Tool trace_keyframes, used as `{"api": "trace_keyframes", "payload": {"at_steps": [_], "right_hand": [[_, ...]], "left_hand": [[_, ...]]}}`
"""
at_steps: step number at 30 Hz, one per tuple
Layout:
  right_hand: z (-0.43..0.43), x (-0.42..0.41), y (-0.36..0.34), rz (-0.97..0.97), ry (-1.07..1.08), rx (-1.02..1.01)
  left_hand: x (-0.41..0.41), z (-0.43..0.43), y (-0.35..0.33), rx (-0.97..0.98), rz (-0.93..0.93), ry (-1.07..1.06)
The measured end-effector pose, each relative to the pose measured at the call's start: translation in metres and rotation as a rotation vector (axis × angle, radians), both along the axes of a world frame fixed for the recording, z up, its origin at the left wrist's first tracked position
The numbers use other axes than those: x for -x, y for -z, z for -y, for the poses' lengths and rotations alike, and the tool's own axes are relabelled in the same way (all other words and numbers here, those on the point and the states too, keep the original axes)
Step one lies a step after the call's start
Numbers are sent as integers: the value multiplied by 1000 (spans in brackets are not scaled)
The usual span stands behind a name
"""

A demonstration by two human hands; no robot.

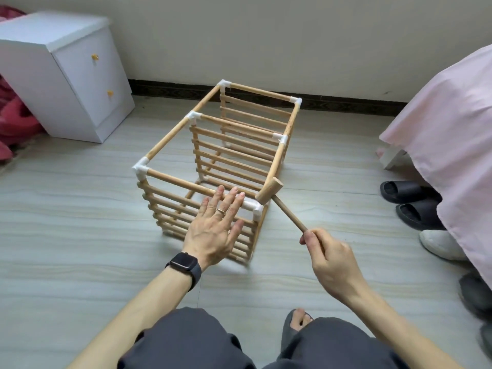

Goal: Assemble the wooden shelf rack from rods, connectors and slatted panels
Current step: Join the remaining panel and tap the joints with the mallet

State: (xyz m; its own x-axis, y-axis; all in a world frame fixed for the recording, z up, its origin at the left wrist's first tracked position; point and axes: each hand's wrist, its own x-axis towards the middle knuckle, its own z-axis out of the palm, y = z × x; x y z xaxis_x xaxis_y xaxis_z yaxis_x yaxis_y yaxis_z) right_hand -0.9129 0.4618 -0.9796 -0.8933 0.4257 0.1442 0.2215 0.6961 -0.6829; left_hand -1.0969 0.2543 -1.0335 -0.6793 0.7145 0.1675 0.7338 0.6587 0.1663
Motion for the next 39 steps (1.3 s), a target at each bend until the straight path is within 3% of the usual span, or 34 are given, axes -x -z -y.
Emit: {"api": "trace_keyframes", "payload": {"at_steps": [2, 7, 10, 12, 14, 15, 17, 18, 21, 23, 26, 27, 30, 31, 34, 39], "right_hand": [[-2, 0, 0, 87, -26, -167], [-6, 4, -17, 288, -36, -284], [-11, 10, -34, 114, -82, -378], [-10, 10, -42, -153, -81, -263], [-4, 5, -40, -260, -83, -178], [-2, 4, -35, -181, -106, -222], [0, -1, -20, 207, -216, -418], [-3, -1, -17, 299, -220, -420], [-6, 3, -23, -73, -98, -251], [-2, 3, -24, -166, -81, -180], [-3, 0, -17, 256, -153, -273], [-6, -1, -15, 242, -128, -254], [-5, 0, -19, -125, -57, -183], [-4, 1, -19, -124, -74, -208], [-4, -2, -6, 261, -149, -319], [-15, -12, -11, 29, 59, -43]], "left_hand": [[-1, -1, 0, -26, 17, -5], [-2, -3, -1, -37, 51, -24], [-2, -3, -1, -37, 51, -23], [-2, -3, -1, -33, 51, -21], [-2, -3, 0, -39, 49, -23], [-2, -3, 0, -41, 47, -23], [-1, -3, 0, -35, 44, -18], [-1, -2, 1, -29, 38, -19], [0, -1, 2, -25, 29, -8], [-1, -1, 3, -37, 32, -1], [-1, -2, 4, -30, 24, -7], [0, -2, 4, -31, 23, -4], [1, -3, 3, -52, 26, 3], [0, -3, 2, -51, 33, 2], [-5, -5, -3, -35, 27, -31], [-3, -42, -37, 15, 44, -75]]}}
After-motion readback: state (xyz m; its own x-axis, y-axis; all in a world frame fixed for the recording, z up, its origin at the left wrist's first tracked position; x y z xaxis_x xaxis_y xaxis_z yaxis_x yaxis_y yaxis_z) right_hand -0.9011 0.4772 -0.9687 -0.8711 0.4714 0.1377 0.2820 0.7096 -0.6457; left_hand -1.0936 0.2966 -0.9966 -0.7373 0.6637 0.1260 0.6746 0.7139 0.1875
